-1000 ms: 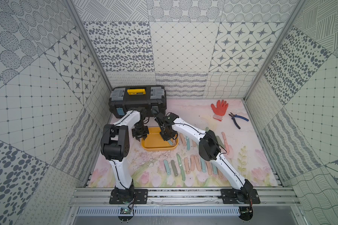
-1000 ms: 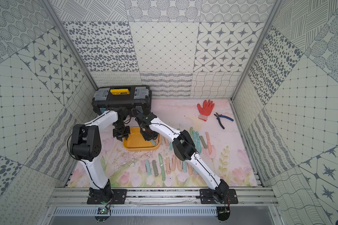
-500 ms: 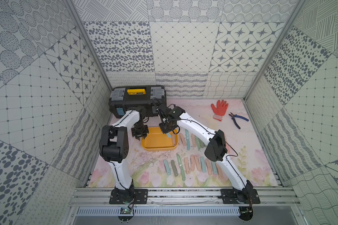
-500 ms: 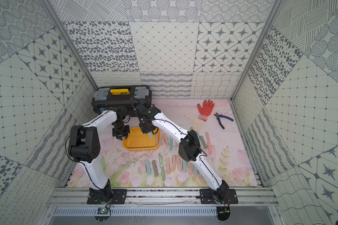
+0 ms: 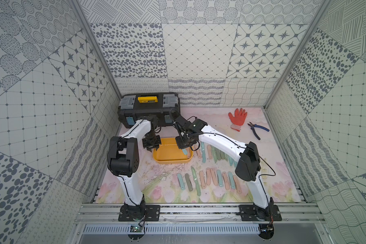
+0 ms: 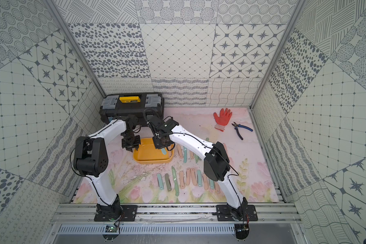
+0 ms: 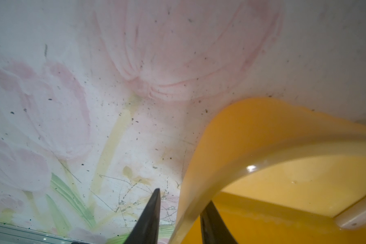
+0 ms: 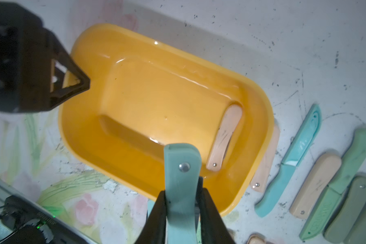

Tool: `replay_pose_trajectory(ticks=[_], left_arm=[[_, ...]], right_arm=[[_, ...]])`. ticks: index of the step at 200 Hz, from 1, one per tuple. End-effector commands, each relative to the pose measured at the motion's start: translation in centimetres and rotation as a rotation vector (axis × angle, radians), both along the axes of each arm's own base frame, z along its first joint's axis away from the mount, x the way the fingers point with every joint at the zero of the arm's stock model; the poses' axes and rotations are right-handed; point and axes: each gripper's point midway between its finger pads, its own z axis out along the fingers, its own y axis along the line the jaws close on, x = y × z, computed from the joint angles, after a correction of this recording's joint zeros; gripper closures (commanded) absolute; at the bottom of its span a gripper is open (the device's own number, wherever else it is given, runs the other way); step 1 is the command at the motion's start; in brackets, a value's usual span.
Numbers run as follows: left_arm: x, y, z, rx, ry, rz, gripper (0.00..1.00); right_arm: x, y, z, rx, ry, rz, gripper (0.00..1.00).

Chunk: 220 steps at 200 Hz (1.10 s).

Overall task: Take the fruit knife out of the storage box
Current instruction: Place the fruit knife at the center of the board.

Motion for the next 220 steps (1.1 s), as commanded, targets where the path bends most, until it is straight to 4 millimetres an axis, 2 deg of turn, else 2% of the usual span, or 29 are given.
replay_pose_trajectory(ticks=[1,32,61,76,97,174,220], left_arm=[[-0.1,0.0,0.6,-0.004,-0.007,0.004,0.69],[-0.1,-0.2,0.5,-0.007,-0.007,0.0,0.69],[-0.2,-0.3,0.6,-0.001,-0.012,-0.008,0.69],[-0.1,-0.4,0.6,-0.002,-0.015,-0.01,0.69],[-0.2,-0.6,0.6,-0.015,-0.014,-0.01,0.69],[-0.3,-0.9,0.7,-0.015,-0.011,-0.021,0.69],[-0.3,-1.1,0.7,-0.017,-0.013,-0.026,0.69]], right_arm=[[-2.4,1.1,3.8,0.155,-0.027,-0.03,0.81],[-7.2,0.2,1.9,0.134,0.031,-0.006,0.8],[-10.8,0.9,-0.4,0.174,0.065,-0.012,0.81],[-11.8,1.6,-1.8,0.2,0.07,-0.017,0.8],[-12.5,2.8,-3.7,0.251,0.088,-0.027,0.81],[-14.1,5.3,-9.6,0.202,0.157,-0.037,0.82],[-13.8,6.4,-11.5,0.169,0.167,-0.026,0.81]])
